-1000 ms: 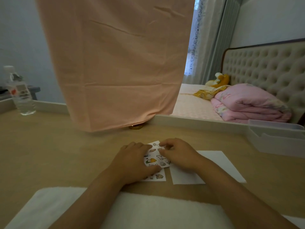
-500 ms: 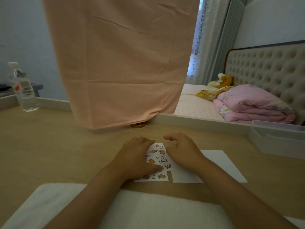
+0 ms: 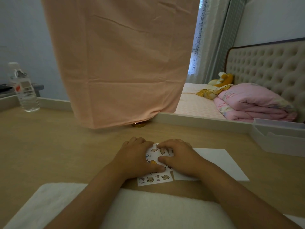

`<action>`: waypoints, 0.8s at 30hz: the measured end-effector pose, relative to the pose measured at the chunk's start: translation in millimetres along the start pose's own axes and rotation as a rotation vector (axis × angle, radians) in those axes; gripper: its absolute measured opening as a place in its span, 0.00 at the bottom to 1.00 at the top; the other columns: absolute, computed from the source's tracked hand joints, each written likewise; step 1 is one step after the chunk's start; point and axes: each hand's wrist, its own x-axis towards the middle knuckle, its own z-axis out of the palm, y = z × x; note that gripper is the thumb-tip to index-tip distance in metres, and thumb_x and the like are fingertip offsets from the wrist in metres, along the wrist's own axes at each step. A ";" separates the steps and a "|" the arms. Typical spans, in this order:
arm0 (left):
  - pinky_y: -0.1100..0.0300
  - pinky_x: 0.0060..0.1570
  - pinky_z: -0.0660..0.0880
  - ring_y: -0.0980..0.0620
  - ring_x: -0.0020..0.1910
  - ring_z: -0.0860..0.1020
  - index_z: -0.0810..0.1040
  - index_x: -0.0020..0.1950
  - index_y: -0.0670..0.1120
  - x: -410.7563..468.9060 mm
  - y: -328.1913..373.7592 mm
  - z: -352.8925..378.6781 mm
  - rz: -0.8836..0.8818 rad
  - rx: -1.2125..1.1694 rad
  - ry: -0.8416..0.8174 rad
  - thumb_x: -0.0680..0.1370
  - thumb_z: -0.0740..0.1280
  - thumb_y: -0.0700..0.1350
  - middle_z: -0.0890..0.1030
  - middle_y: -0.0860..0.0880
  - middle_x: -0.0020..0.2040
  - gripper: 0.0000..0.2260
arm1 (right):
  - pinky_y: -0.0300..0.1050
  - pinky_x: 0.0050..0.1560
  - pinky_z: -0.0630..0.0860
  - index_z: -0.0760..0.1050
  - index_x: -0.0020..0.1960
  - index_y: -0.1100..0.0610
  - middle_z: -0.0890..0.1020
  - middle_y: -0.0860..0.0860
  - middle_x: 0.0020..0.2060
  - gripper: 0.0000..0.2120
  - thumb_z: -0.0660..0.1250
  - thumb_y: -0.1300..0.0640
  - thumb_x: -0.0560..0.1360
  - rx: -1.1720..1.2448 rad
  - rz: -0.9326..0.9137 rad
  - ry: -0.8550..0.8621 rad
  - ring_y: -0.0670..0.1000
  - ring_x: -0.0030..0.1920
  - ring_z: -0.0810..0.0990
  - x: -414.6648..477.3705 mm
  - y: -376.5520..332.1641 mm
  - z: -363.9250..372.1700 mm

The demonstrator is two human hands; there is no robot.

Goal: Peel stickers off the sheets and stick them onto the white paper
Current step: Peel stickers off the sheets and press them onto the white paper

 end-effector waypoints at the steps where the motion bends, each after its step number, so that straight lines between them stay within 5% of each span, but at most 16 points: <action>1: 0.55 0.65 0.63 0.55 0.66 0.66 0.63 0.77 0.58 -0.6 0.7 -0.6 0.000 -0.017 0.020 0.67 0.65 0.76 0.70 0.57 0.68 0.43 | 0.50 0.74 0.61 0.72 0.71 0.42 0.74 0.41 0.68 0.24 0.71 0.45 0.77 0.031 -0.006 0.019 0.45 0.70 0.68 -0.6 0.1 -1.1; 5: 0.58 0.61 0.66 0.58 0.61 0.68 0.67 0.73 0.60 -2.8 1.7 -4.1 0.007 -0.133 0.186 0.65 0.71 0.72 0.72 0.61 0.63 0.39 | 0.41 0.55 0.81 0.73 0.70 0.43 0.77 0.42 0.63 0.28 0.75 0.58 0.74 0.437 0.046 0.148 0.42 0.58 0.79 2.2 -3.1 -2.3; 9: 0.57 0.63 0.68 0.60 0.61 0.68 0.68 0.71 0.61 -7.5 5.9 -10.6 0.037 -0.247 0.277 0.66 0.73 0.69 0.71 0.63 0.62 0.36 | 0.50 0.44 0.85 0.75 0.68 0.47 0.81 0.47 0.56 0.29 0.73 0.70 0.73 0.796 0.108 0.275 0.52 0.46 0.85 6.2 -8.6 -12.9; 14: 0.50 0.71 0.65 0.57 0.71 0.63 0.63 0.77 0.58 -15.9 12.6 -30.0 -0.066 -0.478 0.256 0.80 0.63 0.60 0.67 0.61 0.69 0.26 | 0.50 0.43 0.84 0.71 0.72 0.46 0.79 0.47 0.57 0.33 0.68 0.73 0.75 0.680 -0.072 0.219 0.46 0.40 0.84 0.8 -10.7 -27.4; 18: 0.59 0.42 0.82 0.61 0.45 0.83 0.80 0.60 0.58 -19.0 13.3 -39.8 -0.112 -0.751 0.215 0.82 0.65 0.47 0.85 0.57 0.50 0.09 | 0.46 0.41 0.84 0.72 0.69 0.43 0.78 0.44 0.57 0.30 0.67 0.72 0.76 0.633 -0.152 0.230 0.47 0.44 0.85 -0.6 -20.3 -35.8; 24: 0.55 0.49 0.83 0.54 0.45 0.86 0.81 0.55 0.52 -21.7 20.5 -39.9 -0.130 -1.011 0.139 0.81 0.65 0.41 0.86 0.54 0.48 0.08 | 0.39 0.32 0.77 0.78 0.48 0.46 0.82 0.40 0.34 0.09 0.68 0.61 0.79 0.527 -0.065 0.359 0.47 0.33 0.83 -0.8 -21.1 -33.4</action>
